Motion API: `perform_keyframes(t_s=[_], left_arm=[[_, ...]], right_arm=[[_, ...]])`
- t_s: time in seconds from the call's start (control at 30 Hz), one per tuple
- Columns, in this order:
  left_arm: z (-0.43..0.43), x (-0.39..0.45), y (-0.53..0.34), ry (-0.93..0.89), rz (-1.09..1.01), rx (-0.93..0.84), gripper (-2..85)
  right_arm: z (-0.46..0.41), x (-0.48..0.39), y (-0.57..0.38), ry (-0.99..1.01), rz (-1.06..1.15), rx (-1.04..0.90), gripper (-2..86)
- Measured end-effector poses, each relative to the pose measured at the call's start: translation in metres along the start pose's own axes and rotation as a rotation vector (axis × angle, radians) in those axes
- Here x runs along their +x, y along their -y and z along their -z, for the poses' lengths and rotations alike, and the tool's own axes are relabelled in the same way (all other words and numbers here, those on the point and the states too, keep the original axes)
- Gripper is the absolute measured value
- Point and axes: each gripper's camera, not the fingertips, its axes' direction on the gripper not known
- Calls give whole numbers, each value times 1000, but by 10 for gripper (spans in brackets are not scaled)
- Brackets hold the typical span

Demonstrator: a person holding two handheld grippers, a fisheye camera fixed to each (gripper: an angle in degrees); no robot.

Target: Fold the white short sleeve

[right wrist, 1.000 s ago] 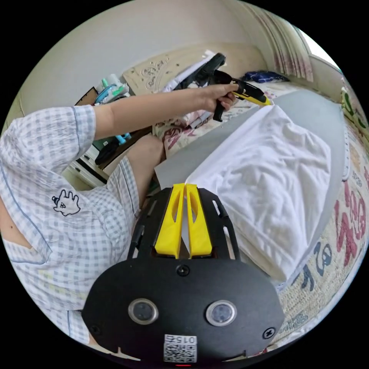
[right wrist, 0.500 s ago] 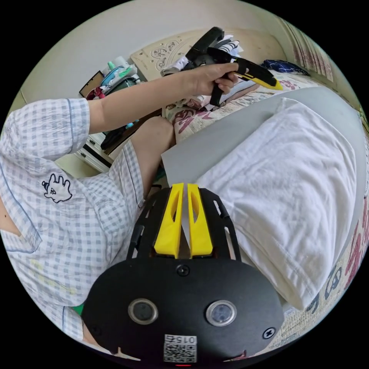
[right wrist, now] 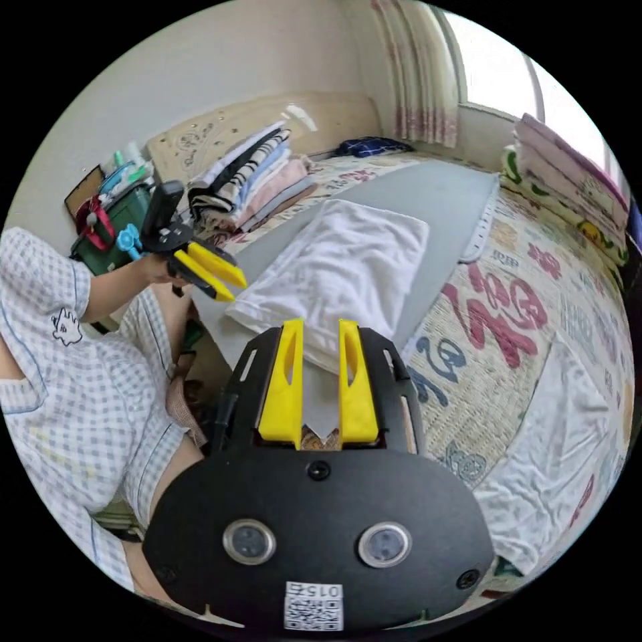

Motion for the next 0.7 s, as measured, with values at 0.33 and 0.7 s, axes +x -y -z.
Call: perform_keyframes(t_s=[0.33, 0.7], left_arm=[[-3, 62, 18, 183, -31, -90, 79], [42, 107, 27, 188, -82, -92, 13]], right_arm=[[-63, 27, 29, -6, -199, -164, 60], [-57, 18, 43, -1, -222, -138, 0]])
